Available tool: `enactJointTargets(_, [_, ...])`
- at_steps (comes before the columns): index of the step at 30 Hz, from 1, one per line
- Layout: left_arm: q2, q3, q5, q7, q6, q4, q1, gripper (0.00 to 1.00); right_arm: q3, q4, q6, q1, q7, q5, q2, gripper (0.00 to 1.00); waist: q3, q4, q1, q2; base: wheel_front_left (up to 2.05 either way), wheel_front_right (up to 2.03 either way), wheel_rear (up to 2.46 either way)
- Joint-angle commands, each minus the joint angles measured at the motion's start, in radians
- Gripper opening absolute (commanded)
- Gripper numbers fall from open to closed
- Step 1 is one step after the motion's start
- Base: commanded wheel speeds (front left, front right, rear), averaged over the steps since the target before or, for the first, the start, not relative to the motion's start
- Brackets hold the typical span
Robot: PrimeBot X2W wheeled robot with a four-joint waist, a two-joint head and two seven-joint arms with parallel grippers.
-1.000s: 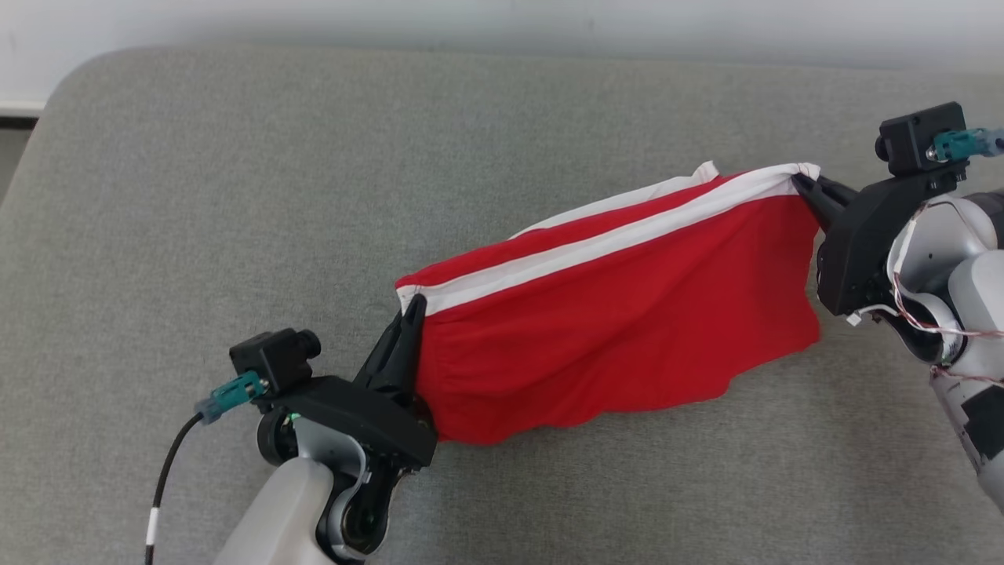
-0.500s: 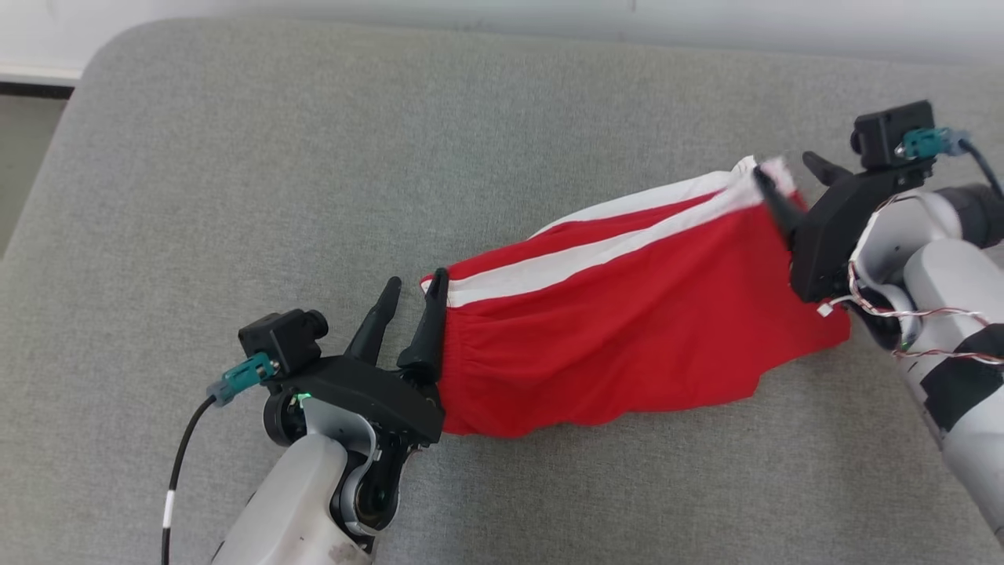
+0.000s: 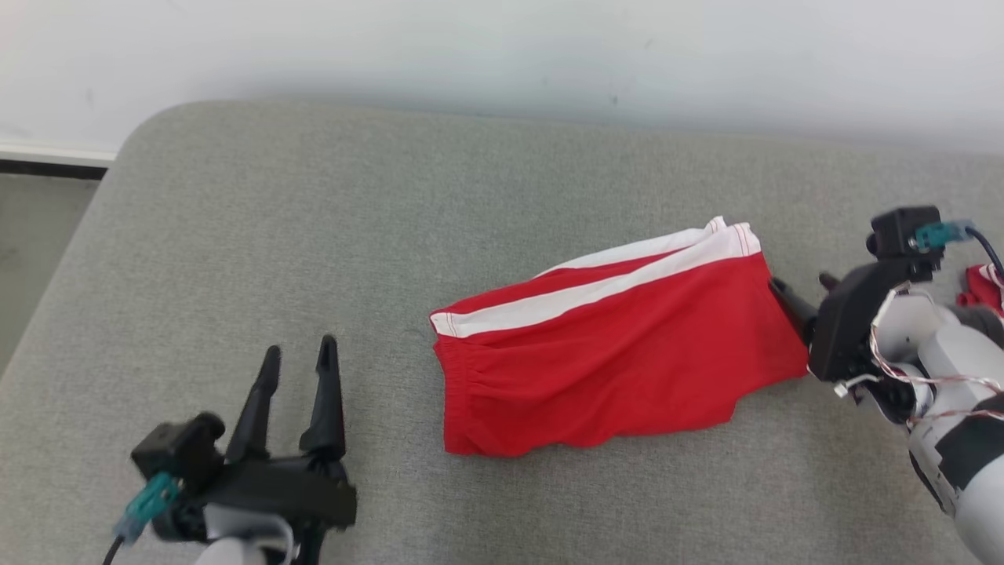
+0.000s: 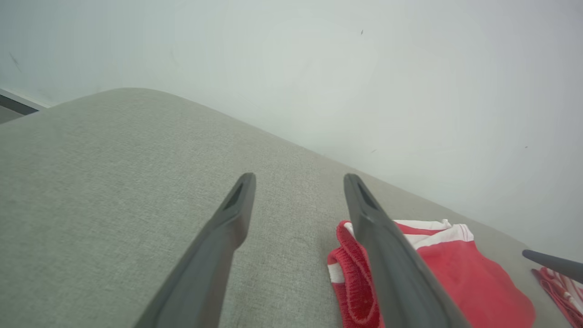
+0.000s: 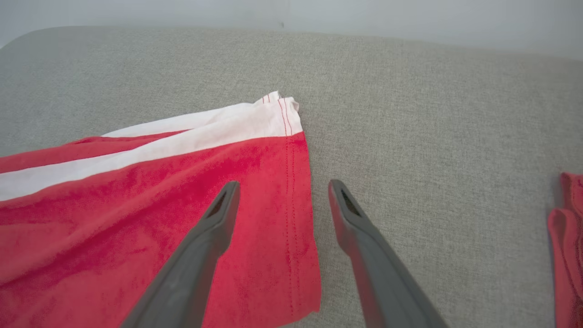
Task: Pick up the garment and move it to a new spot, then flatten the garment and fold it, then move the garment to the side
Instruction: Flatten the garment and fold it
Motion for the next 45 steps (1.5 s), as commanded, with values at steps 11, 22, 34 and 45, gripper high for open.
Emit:
enactJointTargets(11, [-0.017, 0.113, 0.245, -0.003, -0.069, -0.141, 0.195, 1.0, -0.057, 0.147, -0.003, 0.028, 0.009, 0.048, -0.011, 1.0, 0.01, 0.079, 0.0002, 0.0001, 0.0, 0.0, 0.0])
enactJointTargets(22, [-0.039, 0.11, 0.33, -0.003, -0.094, -0.151, 0.196, 1.0, -0.09, 0.258, -0.003, -0.011, -0.028, 0.027, 0.021, 1.0, 0.066, 0.145, 0.0002, 0.0001, 0.0, 0.0, 0.0])
enactJointTargets(34, [-0.043, 0.109, 0.334, -0.003, -0.1, -0.147, 0.181, 1.0, -0.053, 0.296, -0.002, -0.001, -0.036, -0.001, 0.058, 0.0, 0.075, 0.141, 0.0002, 0.0001, 0.0, 0.0, 0.0])
enactJointTargets(45, [-0.042, 0.095, 0.354, -0.003, -0.089, -0.15, 0.183, 1.0, -0.05, 0.274, -0.003, -0.035, -0.135, -0.038, -0.001, 0.0, 0.032, 0.033, 0.0002, 0.0001, 0.0, 0.0, 0.0])
